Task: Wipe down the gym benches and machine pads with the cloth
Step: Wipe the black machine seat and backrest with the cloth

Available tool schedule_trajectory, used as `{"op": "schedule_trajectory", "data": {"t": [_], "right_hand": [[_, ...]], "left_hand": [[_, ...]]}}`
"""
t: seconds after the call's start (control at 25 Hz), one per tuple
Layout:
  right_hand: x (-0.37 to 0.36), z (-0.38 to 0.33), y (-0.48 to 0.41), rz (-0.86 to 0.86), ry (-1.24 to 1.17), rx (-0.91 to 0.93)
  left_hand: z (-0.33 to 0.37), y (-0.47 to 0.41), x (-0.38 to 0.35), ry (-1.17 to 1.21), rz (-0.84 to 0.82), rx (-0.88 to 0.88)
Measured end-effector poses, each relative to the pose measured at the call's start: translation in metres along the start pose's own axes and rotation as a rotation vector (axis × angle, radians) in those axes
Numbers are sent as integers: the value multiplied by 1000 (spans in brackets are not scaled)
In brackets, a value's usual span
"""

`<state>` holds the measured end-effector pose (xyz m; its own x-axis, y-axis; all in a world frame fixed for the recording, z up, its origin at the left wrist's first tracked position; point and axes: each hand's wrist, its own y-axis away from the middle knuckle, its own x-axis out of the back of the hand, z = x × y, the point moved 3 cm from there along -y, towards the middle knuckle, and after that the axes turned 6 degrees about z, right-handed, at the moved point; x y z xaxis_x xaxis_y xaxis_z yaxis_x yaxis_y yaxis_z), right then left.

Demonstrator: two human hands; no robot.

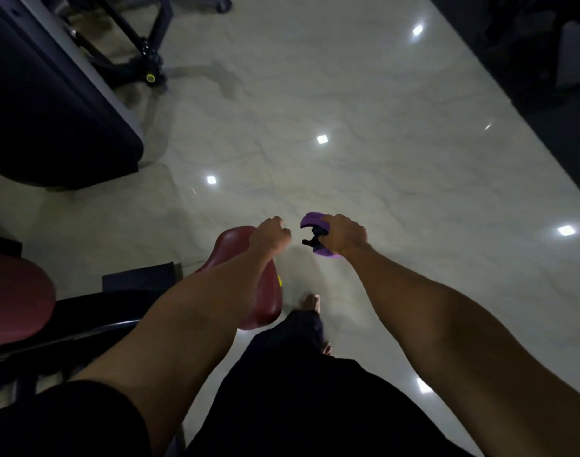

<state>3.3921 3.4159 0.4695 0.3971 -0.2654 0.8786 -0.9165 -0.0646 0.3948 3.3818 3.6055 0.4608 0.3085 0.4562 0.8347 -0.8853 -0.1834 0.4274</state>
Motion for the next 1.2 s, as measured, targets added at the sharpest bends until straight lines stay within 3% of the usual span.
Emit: {"op": "schedule_trajectory", "data": {"t": [0.44,1.2], "right_hand": [[90,-14,-165,14,64,136],[268,-159,-506,70,140,557]], "left_hand": [[61,-143,50,140,94,76],[104,-404,248,244,408,352]]}}
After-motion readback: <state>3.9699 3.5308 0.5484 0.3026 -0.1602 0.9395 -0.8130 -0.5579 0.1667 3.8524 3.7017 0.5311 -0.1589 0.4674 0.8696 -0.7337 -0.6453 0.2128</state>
